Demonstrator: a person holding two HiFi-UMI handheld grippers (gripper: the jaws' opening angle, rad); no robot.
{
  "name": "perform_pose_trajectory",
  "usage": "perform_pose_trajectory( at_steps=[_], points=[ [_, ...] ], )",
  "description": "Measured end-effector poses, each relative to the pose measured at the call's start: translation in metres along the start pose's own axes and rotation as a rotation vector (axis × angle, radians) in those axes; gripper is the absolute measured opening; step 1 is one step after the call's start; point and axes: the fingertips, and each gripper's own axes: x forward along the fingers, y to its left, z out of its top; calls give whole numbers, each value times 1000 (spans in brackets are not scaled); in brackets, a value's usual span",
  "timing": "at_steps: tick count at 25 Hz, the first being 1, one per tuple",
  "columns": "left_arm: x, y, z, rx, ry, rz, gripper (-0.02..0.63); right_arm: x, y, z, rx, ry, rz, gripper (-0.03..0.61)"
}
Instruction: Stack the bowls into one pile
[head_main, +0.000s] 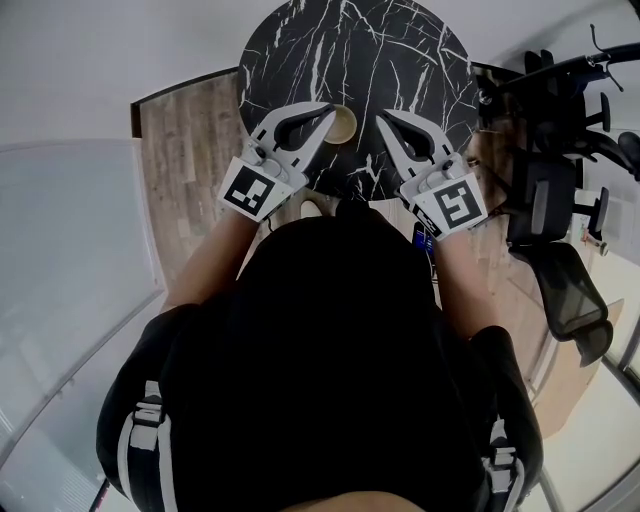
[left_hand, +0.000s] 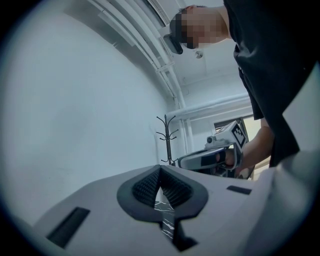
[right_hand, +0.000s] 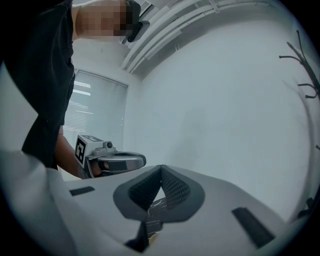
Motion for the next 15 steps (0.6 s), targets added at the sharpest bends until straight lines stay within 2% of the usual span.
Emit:
perform_pose_trajectory(
  at_steps=[15],
  points=[
    [-1,-5,-8,-15,10,-5,5,0,1,-6,15,6,-5,3]
  ],
)
